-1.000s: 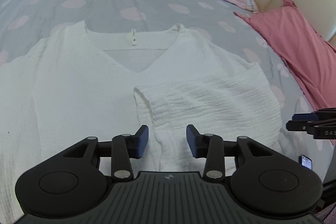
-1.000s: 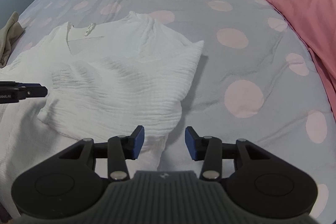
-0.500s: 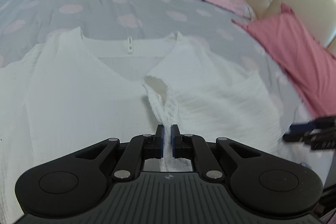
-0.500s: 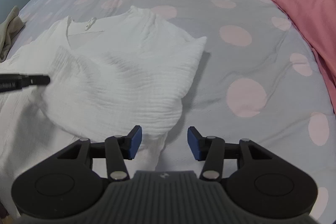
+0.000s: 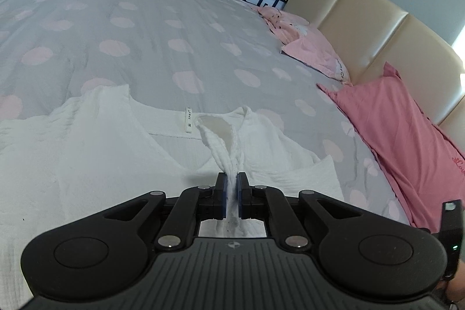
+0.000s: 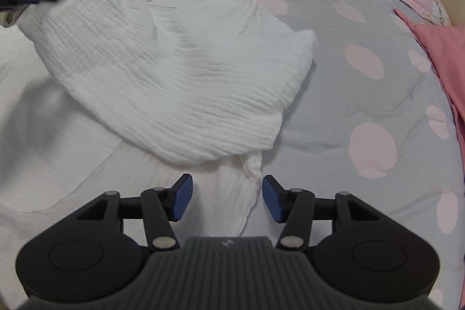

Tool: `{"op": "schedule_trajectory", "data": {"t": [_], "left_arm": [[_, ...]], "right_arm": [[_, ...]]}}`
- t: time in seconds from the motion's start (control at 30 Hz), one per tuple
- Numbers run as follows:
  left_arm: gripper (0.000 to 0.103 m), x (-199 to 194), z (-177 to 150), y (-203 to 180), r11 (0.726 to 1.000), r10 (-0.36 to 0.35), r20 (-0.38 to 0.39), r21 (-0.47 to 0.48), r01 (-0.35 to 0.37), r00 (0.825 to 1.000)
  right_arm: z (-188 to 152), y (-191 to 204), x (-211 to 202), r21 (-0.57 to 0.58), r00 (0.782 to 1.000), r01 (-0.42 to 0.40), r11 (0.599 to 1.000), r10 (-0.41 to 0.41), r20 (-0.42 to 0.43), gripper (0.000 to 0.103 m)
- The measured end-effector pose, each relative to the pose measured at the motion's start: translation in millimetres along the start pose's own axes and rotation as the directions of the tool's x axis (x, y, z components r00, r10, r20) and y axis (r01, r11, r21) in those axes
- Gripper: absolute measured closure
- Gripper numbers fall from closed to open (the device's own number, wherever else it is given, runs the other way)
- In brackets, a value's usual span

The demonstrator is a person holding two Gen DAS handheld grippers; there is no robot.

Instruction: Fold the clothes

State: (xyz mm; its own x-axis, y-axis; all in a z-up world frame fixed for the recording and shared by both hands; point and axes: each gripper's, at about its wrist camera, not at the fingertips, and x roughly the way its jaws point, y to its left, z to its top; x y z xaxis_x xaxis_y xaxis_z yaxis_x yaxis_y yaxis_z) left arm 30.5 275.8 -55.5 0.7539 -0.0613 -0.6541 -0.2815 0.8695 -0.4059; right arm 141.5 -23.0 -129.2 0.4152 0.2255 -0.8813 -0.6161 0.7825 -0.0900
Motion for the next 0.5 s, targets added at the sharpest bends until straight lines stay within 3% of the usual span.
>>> {"op": "schedule_trajectory", "data": {"t": [0.07,0.13,0.17,0.2,0.37,0.5], "left_arm": [[0.099,-4.6,3.3,5.3,1.000,0.010,0.020,-0.015,-0.009,1.000],[0.099,-10.4,7.8,13.3,0.999,0.040,0.046,-0.032,-0.038,0.998],[0.099,-13.2,10.3,19.4,0.998,0.057,0.052,-0.042,-0.055,0.997],[0.099,-13.6,11.6,25.0,0.996,0.076,0.051,-0.051,-0.074,0.996],[0.099,1.5,5.5,43.2,0.985,0.170,-0.013,-0.032,-0.170,0.985],[0.099,15.9,-7.5,49.8,0.975,0.219,-0.108,-0.005,-0.221,0.970]], "right_arm": [[3.1,1.0,5.5,-0.031,0.998,0.055,0.998,-0.054,0.013,0.054],[3.9,-1.5,6.9,-0.039,0.996,0.090,0.995,-0.089,0.026,0.067],[4.0,-4.1,6.4,-0.027,0.996,0.083,0.996,-0.083,0.024,0.086],[4.3,-7.2,5.8,-0.011,0.997,0.071,0.997,-0.070,0.017,0.092],[-0.8,-21.7,4.4,0.086,0.998,0.058,0.995,-0.058,-0.004,0.095],[-8.4,-24.6,9.9,0.127,0.999,0.025,0.992,-0.021,-0.036,0.095]]}}
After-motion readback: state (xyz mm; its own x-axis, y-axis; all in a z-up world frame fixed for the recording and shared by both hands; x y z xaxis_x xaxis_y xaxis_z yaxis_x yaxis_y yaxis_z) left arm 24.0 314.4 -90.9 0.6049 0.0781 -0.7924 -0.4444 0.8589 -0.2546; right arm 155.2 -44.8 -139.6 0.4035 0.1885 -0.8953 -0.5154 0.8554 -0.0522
